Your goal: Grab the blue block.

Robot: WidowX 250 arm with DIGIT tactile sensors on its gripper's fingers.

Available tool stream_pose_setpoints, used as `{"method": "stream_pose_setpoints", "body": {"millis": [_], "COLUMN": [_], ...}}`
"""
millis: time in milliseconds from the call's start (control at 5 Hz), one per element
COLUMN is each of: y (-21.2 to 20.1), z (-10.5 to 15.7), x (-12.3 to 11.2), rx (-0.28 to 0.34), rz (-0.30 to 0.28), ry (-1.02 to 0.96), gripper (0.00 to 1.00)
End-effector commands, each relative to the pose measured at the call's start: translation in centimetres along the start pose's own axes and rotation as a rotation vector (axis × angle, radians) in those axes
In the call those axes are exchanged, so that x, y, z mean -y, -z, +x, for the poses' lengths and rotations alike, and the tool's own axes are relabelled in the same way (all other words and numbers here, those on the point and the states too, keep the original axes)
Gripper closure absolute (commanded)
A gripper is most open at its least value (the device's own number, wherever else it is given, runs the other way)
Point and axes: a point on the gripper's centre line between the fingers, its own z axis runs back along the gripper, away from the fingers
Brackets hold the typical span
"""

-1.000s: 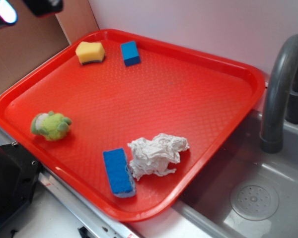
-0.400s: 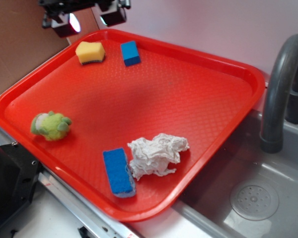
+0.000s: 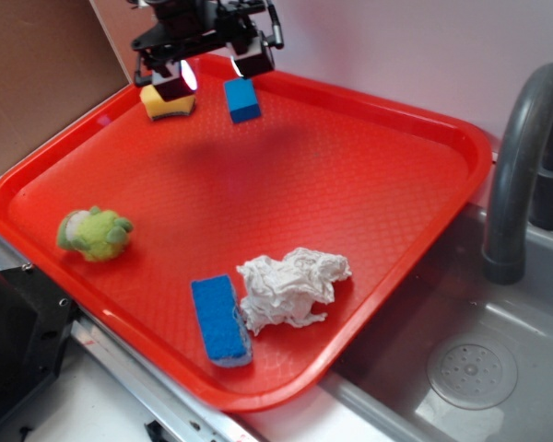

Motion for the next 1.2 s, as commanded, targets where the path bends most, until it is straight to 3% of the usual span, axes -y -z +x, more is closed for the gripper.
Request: {"method": "stream_pose_setpoints", "body": {"millis": [0, 200, 400, 600, 1000], "y": [2.0, 3.3, 4.8, 5.3, 3.9], "z": [3.9, 3.1, 2.7, 1.8, 1.0], "x": [0.3, 0.4, 0.3, 0.4, -0.1], "rx": [0.011, 0.023, -0.003, -0.006, -0.047], "rz": [0.003, 0.067, 0.081, 0.095, 0.084], "ry": [-0.045, -0.02, -0.014, -0.002, 0.015], "gripper": [0.0, 0.0, 0.0, 1.0, 1.0]}}
